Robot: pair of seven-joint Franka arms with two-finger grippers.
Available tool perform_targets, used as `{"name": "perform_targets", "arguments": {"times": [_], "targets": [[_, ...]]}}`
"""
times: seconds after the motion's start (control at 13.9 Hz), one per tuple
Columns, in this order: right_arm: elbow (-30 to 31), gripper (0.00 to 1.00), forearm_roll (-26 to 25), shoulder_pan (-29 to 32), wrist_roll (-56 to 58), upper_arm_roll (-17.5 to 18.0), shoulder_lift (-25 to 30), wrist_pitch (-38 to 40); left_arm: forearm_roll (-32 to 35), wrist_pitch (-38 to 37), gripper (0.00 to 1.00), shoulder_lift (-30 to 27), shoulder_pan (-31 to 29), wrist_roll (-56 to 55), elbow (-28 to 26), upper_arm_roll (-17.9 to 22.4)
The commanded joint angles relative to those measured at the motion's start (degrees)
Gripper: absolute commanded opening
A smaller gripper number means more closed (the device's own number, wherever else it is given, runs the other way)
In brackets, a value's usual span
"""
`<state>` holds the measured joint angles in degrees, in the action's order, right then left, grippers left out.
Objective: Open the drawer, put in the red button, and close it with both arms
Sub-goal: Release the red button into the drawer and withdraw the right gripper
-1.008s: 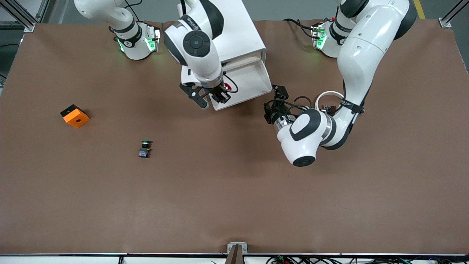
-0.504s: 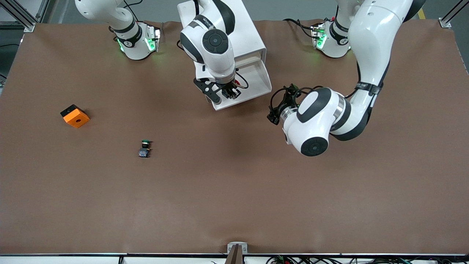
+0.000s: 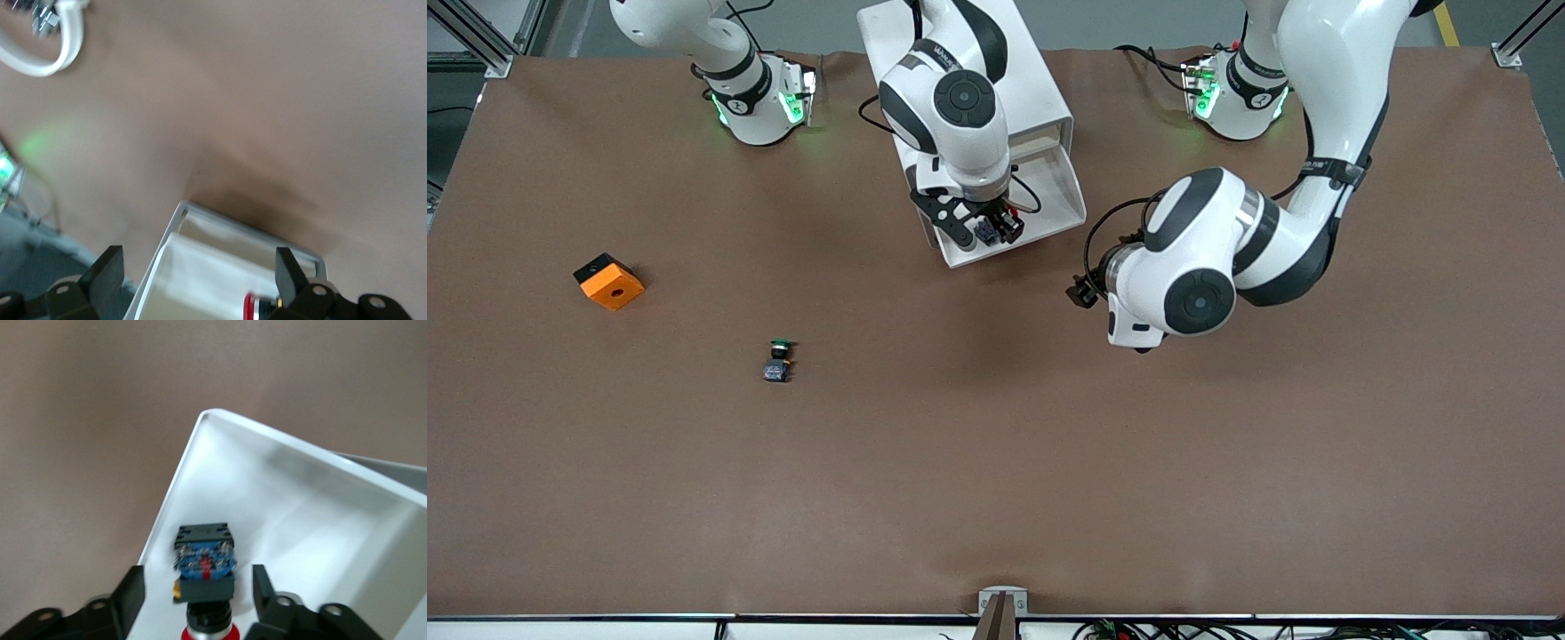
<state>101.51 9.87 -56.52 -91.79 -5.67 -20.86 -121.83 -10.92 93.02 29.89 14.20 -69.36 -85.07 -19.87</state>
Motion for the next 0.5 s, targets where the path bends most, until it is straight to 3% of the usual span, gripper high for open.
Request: {"name": "perform_targets", "arguments": {"times": [0.0, 0.22, 0.43], "targets": [[-3.24, 1.0, 0.5, -0.17, -0.06, -0.74, -0.33, 0.89, 4.75, 7.25, 1.0, -3.08, -0.31, 2.03, -6.59, -2.45], [-6.05, 1.0, 0.24, 2.46, 4.67, -1.01, -0.15, 4.21, 8.71, 15.41, 1.0, -4.4, -0.14, 1.95, -10.19, -4.47], [-10.79, 1.0, 0.24, 8.51, 15.02, -1.1, 0.29, 13.86, 11.43, 23.42, 1.0, -5.81, 0.21, 1.68, -13.98, -5.53]]}}
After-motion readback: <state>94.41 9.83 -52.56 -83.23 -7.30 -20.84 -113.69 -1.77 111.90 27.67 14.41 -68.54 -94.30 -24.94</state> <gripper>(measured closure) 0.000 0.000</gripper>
